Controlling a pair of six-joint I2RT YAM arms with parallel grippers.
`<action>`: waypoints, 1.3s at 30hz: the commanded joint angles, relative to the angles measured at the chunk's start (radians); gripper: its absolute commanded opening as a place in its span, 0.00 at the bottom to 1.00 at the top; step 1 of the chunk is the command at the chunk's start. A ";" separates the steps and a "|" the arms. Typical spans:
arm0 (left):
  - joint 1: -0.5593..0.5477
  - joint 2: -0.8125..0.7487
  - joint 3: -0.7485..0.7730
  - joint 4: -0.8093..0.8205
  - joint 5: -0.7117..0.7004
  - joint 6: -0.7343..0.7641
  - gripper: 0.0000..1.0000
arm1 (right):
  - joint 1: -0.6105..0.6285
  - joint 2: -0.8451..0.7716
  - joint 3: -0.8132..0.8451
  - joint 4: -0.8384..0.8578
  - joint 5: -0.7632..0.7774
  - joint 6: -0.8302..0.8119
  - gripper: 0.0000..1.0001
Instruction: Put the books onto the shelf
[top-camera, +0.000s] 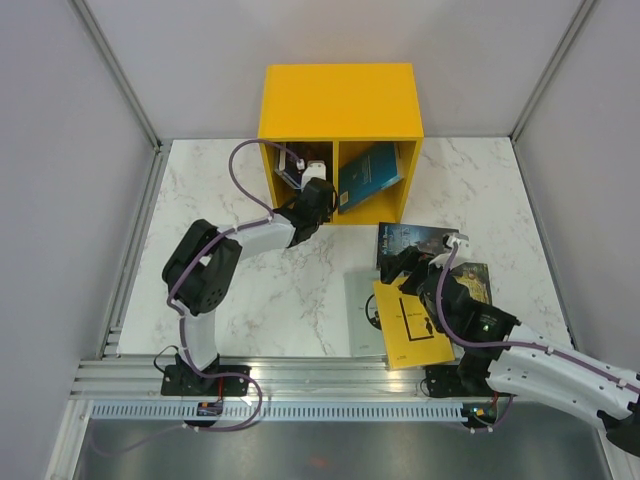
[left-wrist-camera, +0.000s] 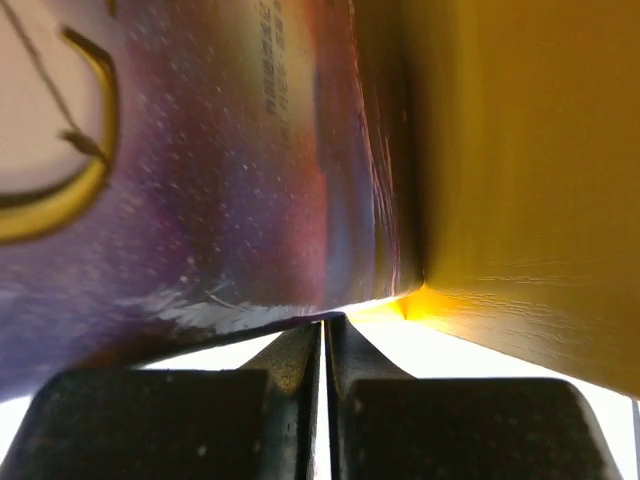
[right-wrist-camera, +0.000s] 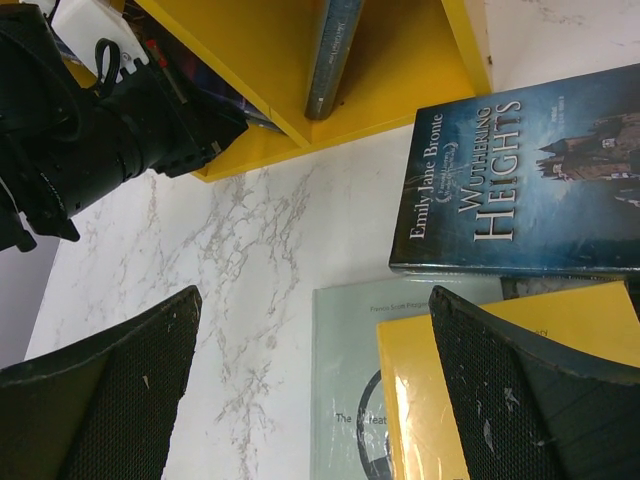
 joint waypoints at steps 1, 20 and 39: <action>0.024 0.040 0.054 0.015 -0.024 0.072 0.02 | -0.007 0.023 0.024 0.017 0.025 -0.030 0.98; -0.004 -0.318 -0.183 -0.031 0.089 0.000 0.02 | -0.017 0.058 0.046 -0.050 0.005 0.011 0.98; -0.245 -0.425 -0.513 0.217 0.608 -0.264 0.22 | -0.673 0.200 0.030 -0.231 -0.448 0.199 0.98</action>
